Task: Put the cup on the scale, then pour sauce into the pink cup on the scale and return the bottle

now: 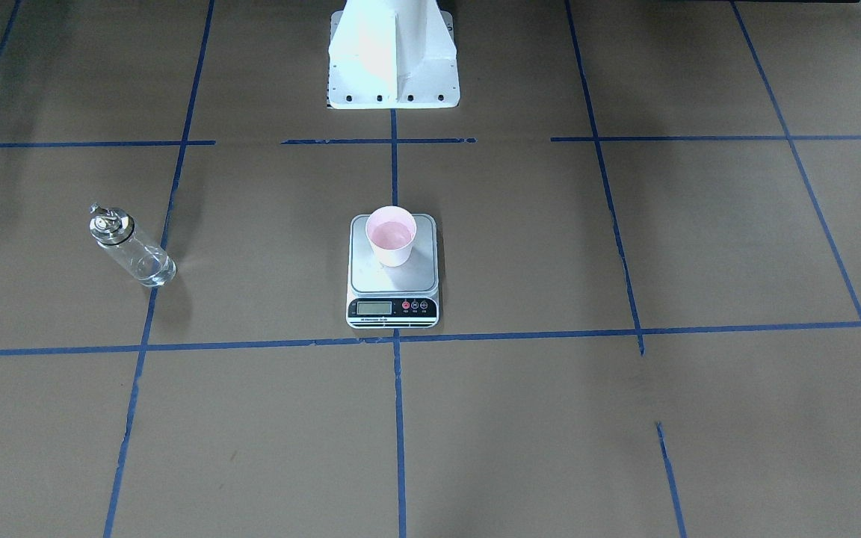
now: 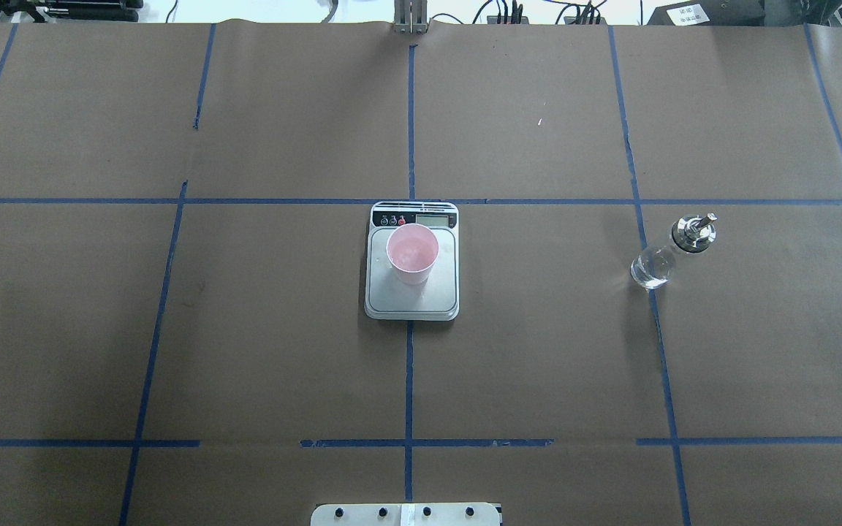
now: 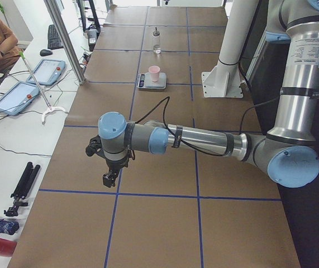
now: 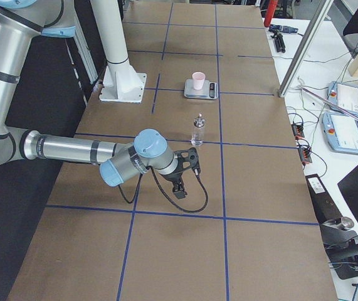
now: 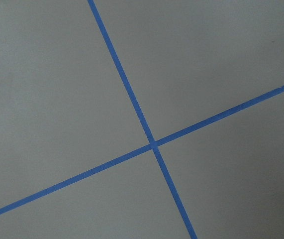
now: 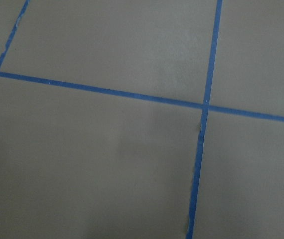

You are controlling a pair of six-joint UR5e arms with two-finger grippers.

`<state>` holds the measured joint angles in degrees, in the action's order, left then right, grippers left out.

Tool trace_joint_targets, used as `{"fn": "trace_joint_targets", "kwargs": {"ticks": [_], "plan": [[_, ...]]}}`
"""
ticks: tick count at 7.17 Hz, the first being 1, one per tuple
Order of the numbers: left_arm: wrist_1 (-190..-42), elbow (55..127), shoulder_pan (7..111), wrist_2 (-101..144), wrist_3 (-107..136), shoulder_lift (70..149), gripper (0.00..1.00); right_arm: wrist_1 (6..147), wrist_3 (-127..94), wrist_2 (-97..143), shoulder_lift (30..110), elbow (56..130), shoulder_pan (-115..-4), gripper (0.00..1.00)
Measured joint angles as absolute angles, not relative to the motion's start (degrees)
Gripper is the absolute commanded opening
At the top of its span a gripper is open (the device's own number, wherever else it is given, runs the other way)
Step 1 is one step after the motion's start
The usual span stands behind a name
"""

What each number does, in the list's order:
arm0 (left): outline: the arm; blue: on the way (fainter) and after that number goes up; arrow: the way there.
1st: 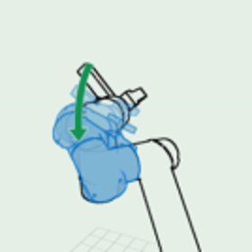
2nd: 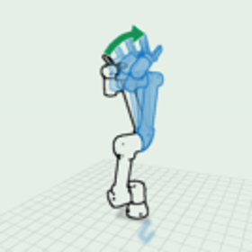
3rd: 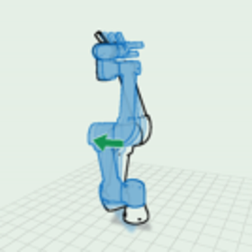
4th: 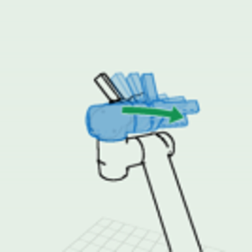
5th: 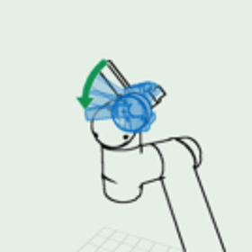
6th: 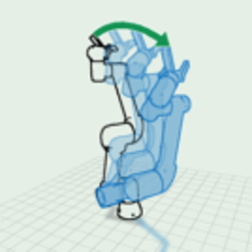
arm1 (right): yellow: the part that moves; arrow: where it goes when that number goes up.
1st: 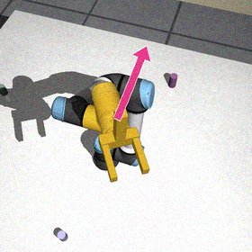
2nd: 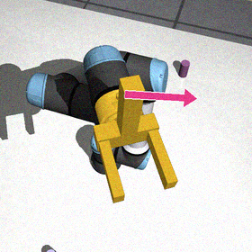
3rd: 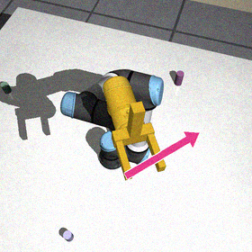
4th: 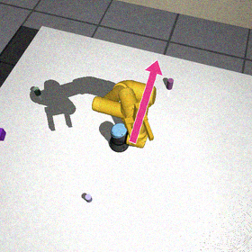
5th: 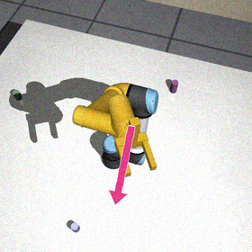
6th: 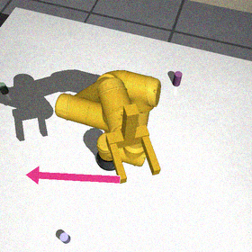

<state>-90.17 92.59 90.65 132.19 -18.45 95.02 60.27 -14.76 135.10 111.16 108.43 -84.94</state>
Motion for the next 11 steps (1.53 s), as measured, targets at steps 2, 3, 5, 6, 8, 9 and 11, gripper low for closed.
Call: {"fn": "trace_joint_targets", "kwargs": {"ticks": [2,3,5,6,8,9,11], "plan": [[-90.1,92.3,90.9,132.2,-18.5,94.9,1.00,91.7,-12.8,134.9,102.4,114.2,-83.7,1.00],[-90.1,92.3,90.9,132.2,-18.5,94.8,1.00,107.5,-7.5,134.4,96.6,116.0,-85.1,1.00],[-90.1,92.1,91.0,132.2,-18.6,94.7,1.00,119.3,2.9,133.8,92.5,114.0,-89.0,1.00],[-90.1,91.6,91.0,132.2,-18.8,94.6,1.00,119.7,5.3,134.3,92.5,112.4,-90.8,1.00],[-90.2,90.9,91.1,132.3,-20.5,93.5,1.00,114.4,8.0,134.8,94.3,110.1,-92.4,1.00],[-90.3,90.6,91.1,132.3,-20.9,92.7,1.00,110.9,8.2,134.8,95.2,107.8,-92.7,1.00],[-90.1,90.5,91.6,132.3,-21.0,91.8,1.00,107.2,7.9,134.9,95.8,105.0,-93.1,1.00]]}}
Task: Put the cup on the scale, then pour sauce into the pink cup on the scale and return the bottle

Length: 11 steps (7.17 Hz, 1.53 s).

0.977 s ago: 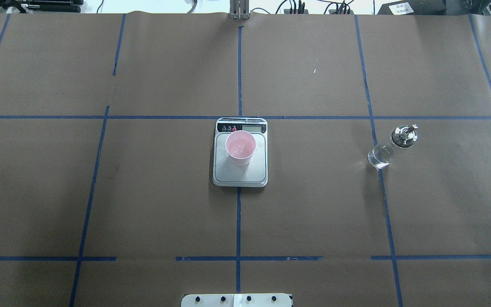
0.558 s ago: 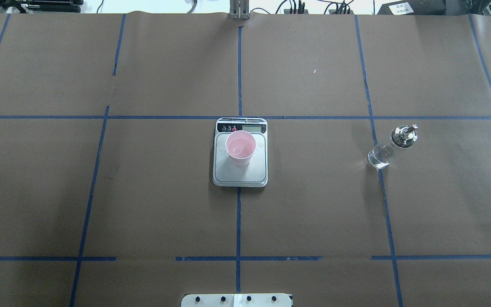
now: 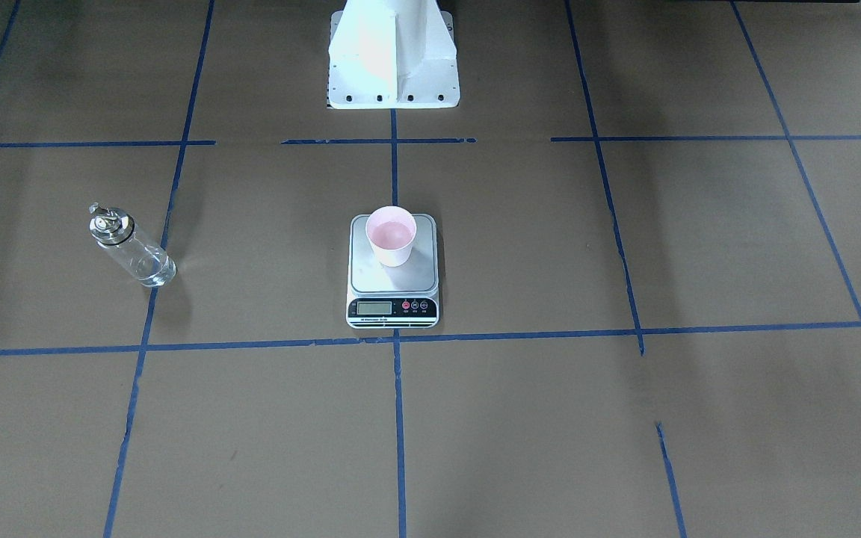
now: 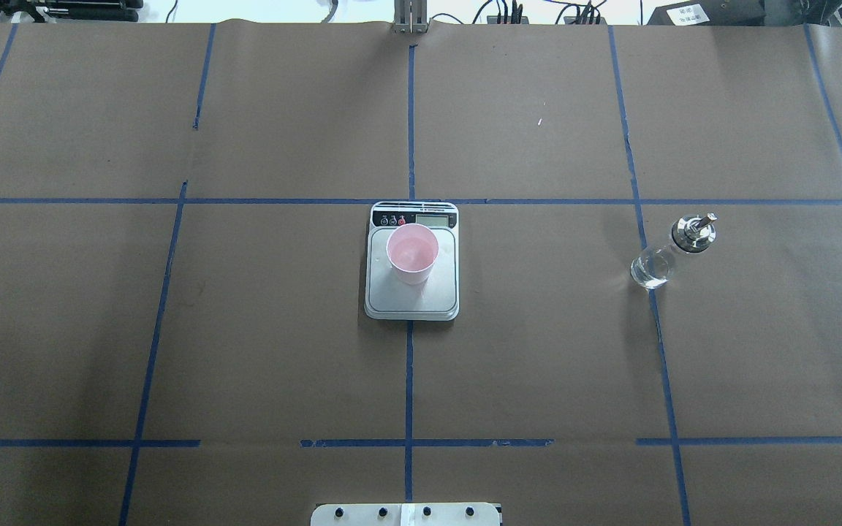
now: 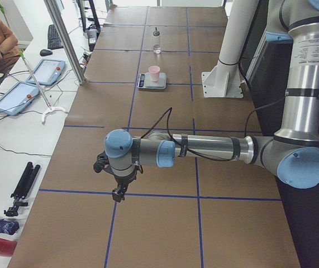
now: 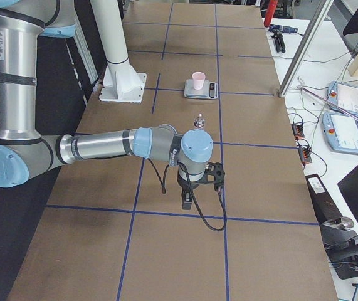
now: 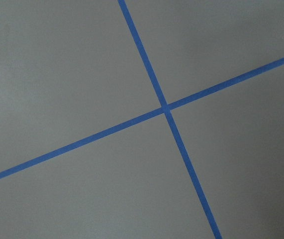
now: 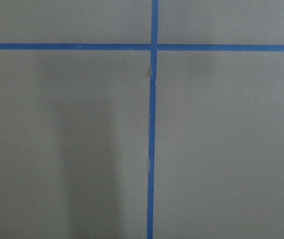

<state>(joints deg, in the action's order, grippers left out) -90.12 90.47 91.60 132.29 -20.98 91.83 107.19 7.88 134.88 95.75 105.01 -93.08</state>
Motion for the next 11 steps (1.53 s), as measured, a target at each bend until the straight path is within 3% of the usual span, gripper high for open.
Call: {"fn": "trace_joint_targets", "kwargs": {"ticks": [11], "plan": [[-87.4,91.4,92.3,131.9,-20.6,91.1,1.00,90.6,-0.9,135.9,95.5,94.8,-93.1,1.00]]}}
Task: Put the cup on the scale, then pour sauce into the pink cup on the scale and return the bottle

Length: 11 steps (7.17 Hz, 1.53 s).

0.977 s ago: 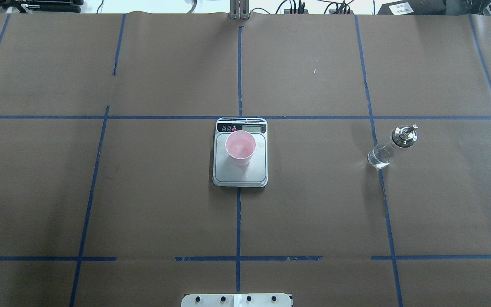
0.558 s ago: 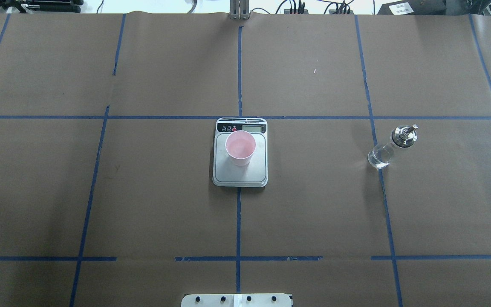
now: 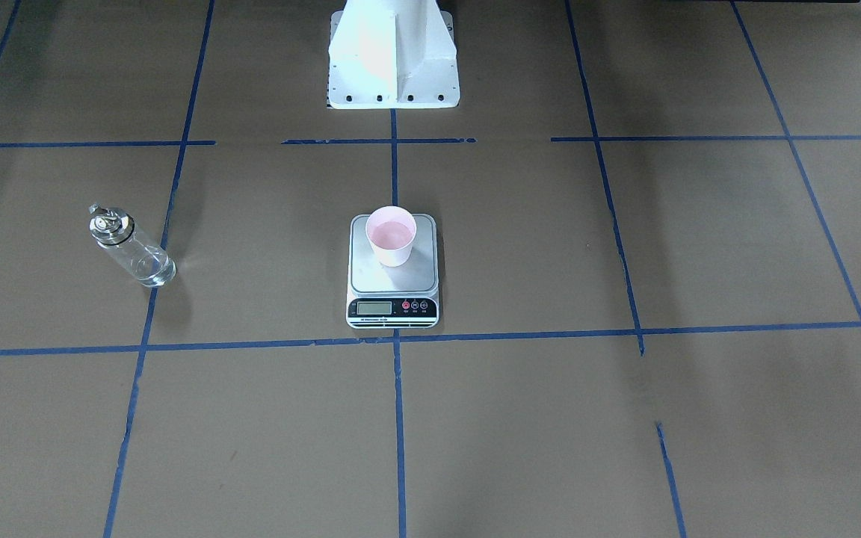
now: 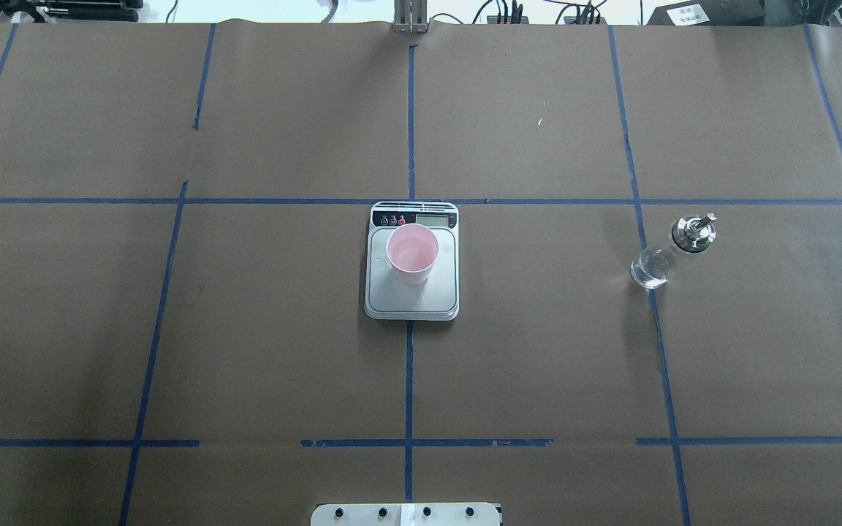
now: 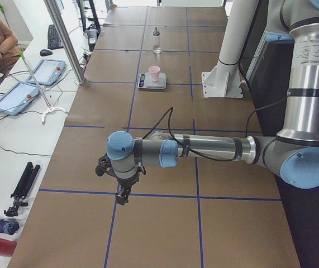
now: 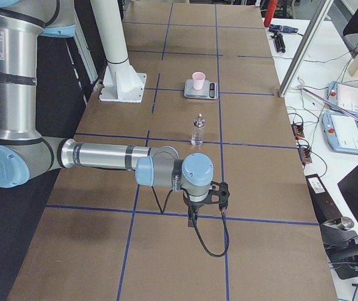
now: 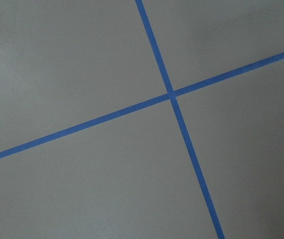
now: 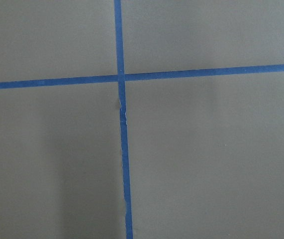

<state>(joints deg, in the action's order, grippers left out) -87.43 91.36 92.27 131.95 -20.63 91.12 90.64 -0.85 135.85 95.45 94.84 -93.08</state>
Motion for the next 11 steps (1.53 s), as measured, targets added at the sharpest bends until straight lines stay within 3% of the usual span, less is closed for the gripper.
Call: {"fn": "trace_joint_targets", "kwargs": {"ticks": [11], "plan": [[-87.5,90.8,92.6,132.5,-9.1,89.9,1.00,90.6,-0.9,137.0,95.2,94.1,-93.1,1.00]]}}
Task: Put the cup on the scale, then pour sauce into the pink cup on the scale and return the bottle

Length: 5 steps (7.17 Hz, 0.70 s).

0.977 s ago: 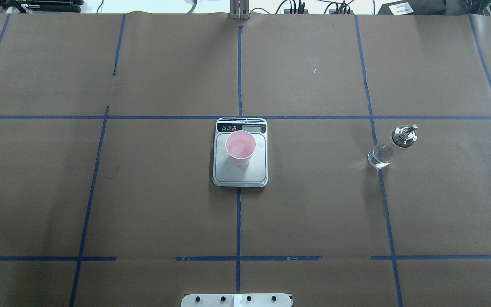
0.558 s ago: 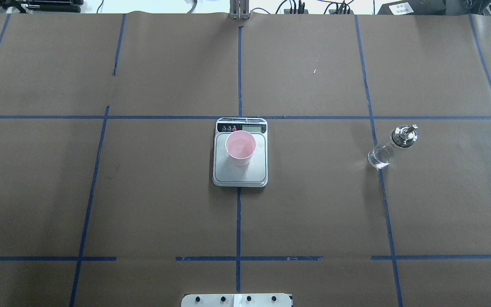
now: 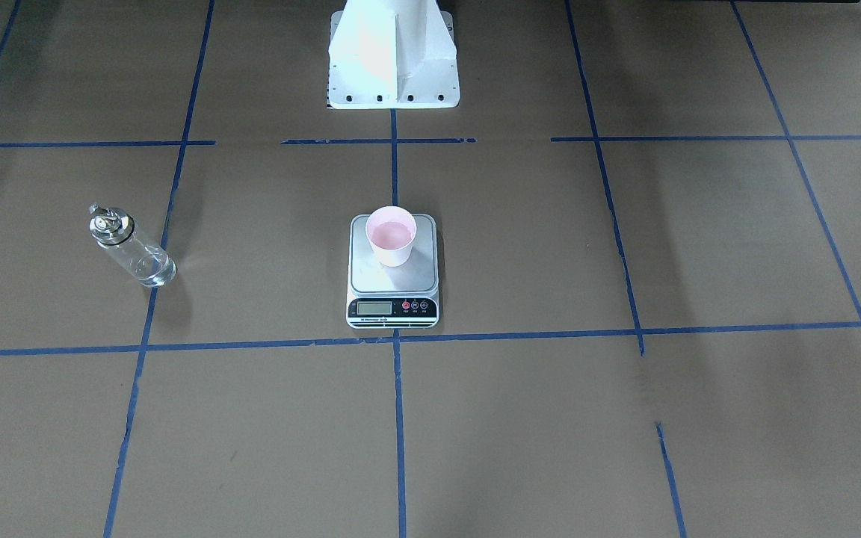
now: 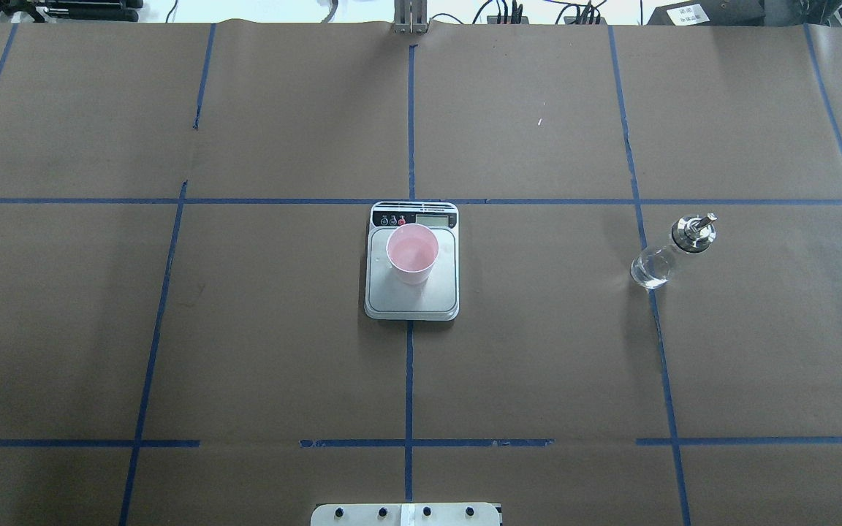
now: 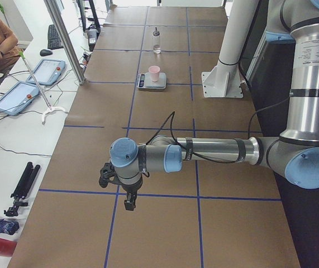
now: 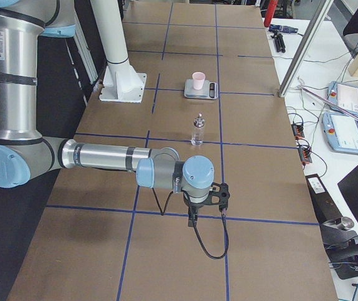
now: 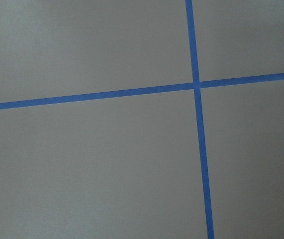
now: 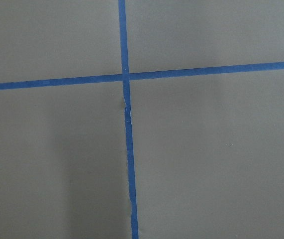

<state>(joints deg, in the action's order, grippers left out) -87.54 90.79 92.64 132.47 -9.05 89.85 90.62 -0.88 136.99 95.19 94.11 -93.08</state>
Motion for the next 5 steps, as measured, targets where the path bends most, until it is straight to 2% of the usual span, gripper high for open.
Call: {"fn": "trace_joint_targets", "kwargs": {"ticks": [5], "plan": [[-87.4,90.8,92.6,132.6,-7.2,89.9,1.00,90.6,-1.0,137.0,95.2,94.1,-93.1,1.00]]}}
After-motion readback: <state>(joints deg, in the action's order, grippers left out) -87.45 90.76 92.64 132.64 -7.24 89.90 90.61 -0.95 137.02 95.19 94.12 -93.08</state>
